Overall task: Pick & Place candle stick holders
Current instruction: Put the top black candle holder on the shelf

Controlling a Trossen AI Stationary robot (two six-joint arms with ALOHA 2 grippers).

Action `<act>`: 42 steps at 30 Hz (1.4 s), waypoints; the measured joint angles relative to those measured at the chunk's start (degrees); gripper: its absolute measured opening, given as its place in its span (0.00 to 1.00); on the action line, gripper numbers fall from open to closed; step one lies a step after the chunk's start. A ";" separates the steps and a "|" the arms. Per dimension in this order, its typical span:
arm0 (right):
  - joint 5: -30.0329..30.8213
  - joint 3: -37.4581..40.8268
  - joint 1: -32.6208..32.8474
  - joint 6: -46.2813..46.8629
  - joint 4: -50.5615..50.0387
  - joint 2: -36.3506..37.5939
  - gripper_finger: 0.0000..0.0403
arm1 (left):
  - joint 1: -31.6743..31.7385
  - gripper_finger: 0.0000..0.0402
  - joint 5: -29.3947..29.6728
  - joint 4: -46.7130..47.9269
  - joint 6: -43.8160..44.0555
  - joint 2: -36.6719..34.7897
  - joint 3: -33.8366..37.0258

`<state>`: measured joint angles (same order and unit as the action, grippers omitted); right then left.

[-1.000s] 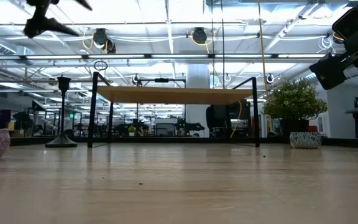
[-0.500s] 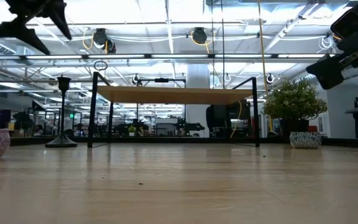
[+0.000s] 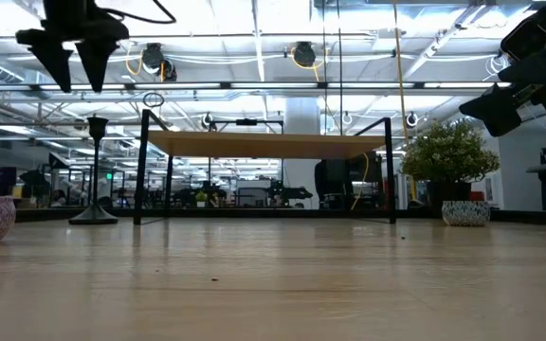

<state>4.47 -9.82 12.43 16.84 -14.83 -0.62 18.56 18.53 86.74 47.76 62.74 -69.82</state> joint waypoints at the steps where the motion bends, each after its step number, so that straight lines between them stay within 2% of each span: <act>1: 0.00 0.00 0.00 0.00 0.00 0.00 0.73 | 0.17 0.83 -0.23 -0.02 -1.35 0.78 0.00; 12: 0.02 0.00 0.00 0.00 0.00 0.01 0.73 | 0.33 0.83 -0.42 0.02 -7.29 6.57 -0.02; 24: 0.02 0.00 0.00 0.00 0.00 0.01 0.73 | 0.63 0.83 0.51 1.00 -8.78 6.94 -0.04; 29: 0.02 0.00 0.00 0.00 0.00 0.02 0.73 | 3.26 0.83 2.99 2.73 -8.43 4.99 -0.04; 42: 0.02 0.00 0.00 0.02 -0.02 0.00 0.73 | 11.37 0.83 1.89 1.90 -11.18 5.49 -0.04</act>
<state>4.49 -9.82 12.42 16.86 -14.85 -0.62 29.93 20.42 88.64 36.58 68.23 -69.87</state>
